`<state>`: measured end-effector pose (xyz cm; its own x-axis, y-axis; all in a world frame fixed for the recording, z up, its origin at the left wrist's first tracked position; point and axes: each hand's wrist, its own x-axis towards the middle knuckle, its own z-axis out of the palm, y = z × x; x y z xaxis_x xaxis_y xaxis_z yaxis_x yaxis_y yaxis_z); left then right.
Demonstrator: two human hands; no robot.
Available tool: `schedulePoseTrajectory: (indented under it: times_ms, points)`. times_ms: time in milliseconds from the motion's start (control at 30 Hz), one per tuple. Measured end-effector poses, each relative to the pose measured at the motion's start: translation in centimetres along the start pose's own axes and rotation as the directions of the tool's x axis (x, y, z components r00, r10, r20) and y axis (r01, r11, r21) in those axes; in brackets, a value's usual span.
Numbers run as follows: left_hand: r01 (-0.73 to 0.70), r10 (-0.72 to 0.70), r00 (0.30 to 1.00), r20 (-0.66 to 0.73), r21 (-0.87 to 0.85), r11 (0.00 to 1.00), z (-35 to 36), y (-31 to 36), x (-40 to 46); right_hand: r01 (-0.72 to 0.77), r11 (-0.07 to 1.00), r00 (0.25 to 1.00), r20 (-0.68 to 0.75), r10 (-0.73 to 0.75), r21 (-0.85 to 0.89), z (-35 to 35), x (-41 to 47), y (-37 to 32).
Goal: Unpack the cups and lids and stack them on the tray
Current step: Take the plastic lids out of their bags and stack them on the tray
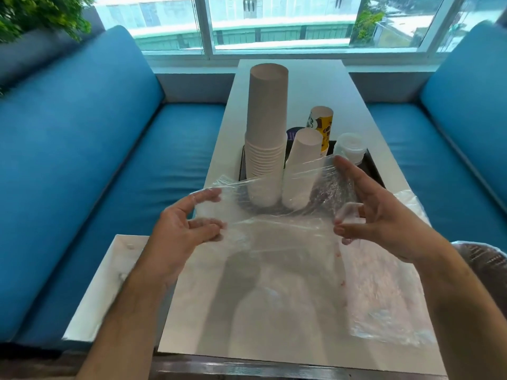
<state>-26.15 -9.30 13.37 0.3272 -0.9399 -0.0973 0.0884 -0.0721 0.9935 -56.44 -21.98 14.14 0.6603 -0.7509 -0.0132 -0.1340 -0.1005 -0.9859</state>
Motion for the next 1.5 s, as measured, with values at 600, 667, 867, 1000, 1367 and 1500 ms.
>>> schedulePoseTrajectory:
  times_ms: [600, 667, 867, 1000, 1367, 1500]
  points:
    - [0.065, -0.088, 0.961, 0.261, 0.098, 0.993, -0.5, -0.2, 0.8, 0.105, 0.958, 0.990, -0.115, -0.076, 0.267, 0.9, 0.1, -0.4]
    - [0.011, -0.040, 0.977, 0.208, 0.135, 0.991, -0.1, 0.0, 1.0, 0.100, 0.962, 0.991, -0.117, -0.072, 0.253, 0.7, 0.0, -0.4]
    - [-0.101, 0.087, 0.988, 0.127, 0.112, 0.989, -1.6, -0.2, 1.5, 0.096, 0.952, 0.990, -0.123, -0.062, 0.292, -0.7, -0.3, -0.6]
    - [0.000, 0.009, 0.976, 0.216, -0.041, 0.999, -2.5, -0.6, 1.6, 0.116, 0.955, 0.986, -0.147, -0.077, 0.274, -1.1, -0.2, -0.8]
    - [0.171, -0.050, 0.908, 0.416, -0.260, 0.950, -0.3, -0.9, 3.0, 0.074, 0.973, 0.997, -0.004, -0.075, 0.220, -1.4, 0.0, -1.4]
    - [0.059, -0.024, 0.917, 0.398, -0.075, 0.995, -0.6, -0.3, 3.2, 0.006, 0.995, 1.000, 0.023, -0.008, 0.102, -2.2, -0.5, -1.1]
